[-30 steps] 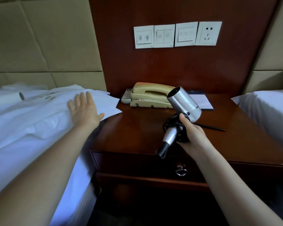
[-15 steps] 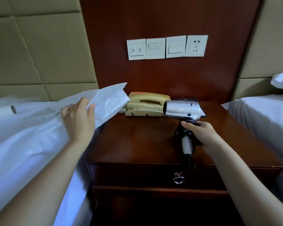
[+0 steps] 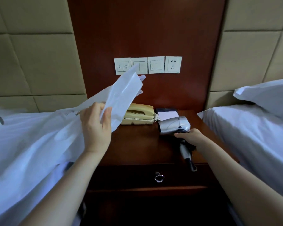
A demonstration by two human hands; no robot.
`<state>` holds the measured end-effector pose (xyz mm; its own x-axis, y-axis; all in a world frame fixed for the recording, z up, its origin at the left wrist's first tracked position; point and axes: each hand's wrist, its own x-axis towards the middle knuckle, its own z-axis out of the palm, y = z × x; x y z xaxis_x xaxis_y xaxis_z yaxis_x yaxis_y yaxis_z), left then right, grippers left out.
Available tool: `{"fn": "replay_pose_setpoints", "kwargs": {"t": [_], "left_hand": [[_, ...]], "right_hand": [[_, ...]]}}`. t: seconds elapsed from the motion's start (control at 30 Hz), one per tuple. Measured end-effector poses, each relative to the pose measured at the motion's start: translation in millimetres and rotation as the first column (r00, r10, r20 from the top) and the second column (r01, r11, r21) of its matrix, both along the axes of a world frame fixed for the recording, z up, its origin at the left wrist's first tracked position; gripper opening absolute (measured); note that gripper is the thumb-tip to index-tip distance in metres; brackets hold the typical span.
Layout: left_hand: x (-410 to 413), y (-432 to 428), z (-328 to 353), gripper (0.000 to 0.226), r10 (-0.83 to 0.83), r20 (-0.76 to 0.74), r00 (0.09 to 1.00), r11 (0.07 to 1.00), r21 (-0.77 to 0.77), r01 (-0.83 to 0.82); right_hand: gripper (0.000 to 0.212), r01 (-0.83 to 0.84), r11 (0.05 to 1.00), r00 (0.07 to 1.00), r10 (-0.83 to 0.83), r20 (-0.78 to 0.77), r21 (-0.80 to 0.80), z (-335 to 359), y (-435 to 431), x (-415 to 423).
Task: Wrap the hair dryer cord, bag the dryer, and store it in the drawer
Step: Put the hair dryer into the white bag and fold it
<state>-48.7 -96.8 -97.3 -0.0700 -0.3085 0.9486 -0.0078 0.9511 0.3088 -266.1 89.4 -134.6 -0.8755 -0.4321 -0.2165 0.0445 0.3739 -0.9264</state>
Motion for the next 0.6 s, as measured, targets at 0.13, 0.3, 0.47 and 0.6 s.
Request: {"fn": "replay_pose_setpoints", "kwargs": {"t": [0.13,0.3,0.47,0.6], "left_hand": [[-2,21,6,0.022,-0.086,0.038,0.996,0.937,-0.337,0.094],[-17,25,-8,0.023,-0.131,0.166,0.977,0.918,-0.351,0.182],[-24,1,-22,0.009,-0.094,0.128,0.987,0.992,-0.067,0.103],[-28,-8,-22,0.021,-0.058,0.21,0.976,0.997,0.058,0.046]], "right_hand": [[0.024,0.004,1.0,0.999,-0.003,0.032,-0.025,0,4,-1],[0.034,0.023,1.0,0.999,-0.023,0.045,-0.011,-1,7,4],[0.037,0.018,1.0,0.999,-0.017,-0.035,0.001,-10,14,3],[0.067,0.003,1.0,0.996,-0.003,-0.091,0.004,-32,15,-19]]}}
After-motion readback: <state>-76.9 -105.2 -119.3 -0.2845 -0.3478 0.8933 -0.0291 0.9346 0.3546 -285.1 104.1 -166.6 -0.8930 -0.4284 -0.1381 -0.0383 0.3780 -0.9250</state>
